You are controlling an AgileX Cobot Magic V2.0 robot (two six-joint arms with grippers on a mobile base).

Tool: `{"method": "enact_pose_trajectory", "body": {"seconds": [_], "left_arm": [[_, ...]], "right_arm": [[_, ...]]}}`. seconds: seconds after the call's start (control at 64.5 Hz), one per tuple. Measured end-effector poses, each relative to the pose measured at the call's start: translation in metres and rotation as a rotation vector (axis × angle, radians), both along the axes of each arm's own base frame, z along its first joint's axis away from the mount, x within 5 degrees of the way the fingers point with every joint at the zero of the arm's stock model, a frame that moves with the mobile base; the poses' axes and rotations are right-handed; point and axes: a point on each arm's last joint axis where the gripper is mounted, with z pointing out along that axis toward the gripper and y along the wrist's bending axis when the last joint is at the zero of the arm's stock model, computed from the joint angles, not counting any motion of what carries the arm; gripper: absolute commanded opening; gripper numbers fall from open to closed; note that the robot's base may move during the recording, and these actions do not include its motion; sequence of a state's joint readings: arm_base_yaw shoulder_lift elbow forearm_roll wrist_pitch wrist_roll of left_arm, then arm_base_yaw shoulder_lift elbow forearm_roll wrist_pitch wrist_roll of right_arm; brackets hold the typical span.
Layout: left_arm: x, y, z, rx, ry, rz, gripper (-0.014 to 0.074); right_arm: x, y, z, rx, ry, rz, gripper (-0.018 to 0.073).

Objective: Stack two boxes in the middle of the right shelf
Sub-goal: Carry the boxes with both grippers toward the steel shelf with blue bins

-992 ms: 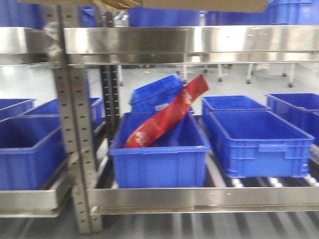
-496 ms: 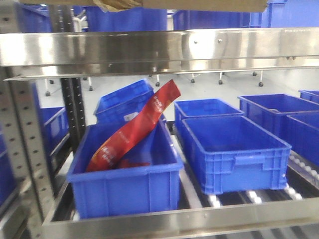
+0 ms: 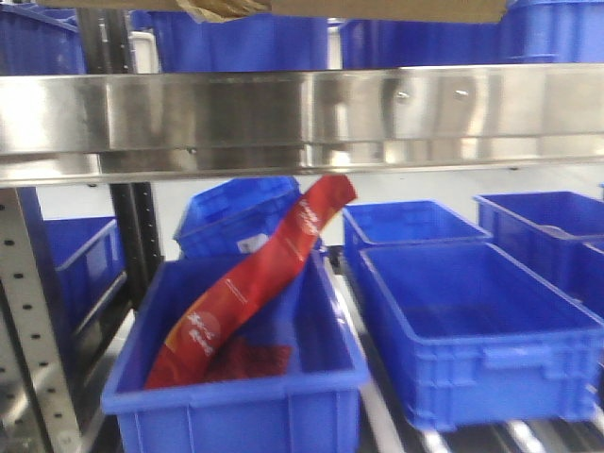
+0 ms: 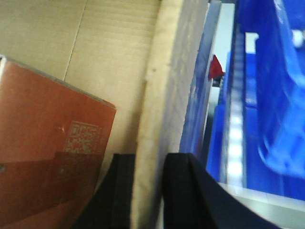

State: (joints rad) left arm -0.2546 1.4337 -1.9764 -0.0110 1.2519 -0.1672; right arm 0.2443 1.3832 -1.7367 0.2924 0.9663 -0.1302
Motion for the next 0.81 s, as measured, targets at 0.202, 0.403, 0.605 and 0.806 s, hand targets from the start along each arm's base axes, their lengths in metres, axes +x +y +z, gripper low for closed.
{"method": "enact_pose_trajectory", "body": {"seconds": [0.202,0.403,0.605,0.806], "left_arm": [[0.0000,0.0000,0.0000,0.000,0.000,0.000,-0.0111],[0.0000,0.0000,0.0000,0.000,0.000,0.000,-0.0111],[0.0000,0.0000,0.0000,0.000,0.000,0.000,-0.0111],[0.0000,0.0000,0.0000,0.000,0.000,0.000,-0.0111]], "right_arm": [[0.0000,0.0000,0.0000,0.000,0.000,0.000,-0.0153],[0.0000,0.0000,0.0000,0.000,0.000,0.000,-0.0153],[0.0000,0.0000,0.0000,0.000,0.000,0.000,-0.0153],[0.0000,0.0000,0.0000,0.000,0.000,0.000,-0.0153]]}}
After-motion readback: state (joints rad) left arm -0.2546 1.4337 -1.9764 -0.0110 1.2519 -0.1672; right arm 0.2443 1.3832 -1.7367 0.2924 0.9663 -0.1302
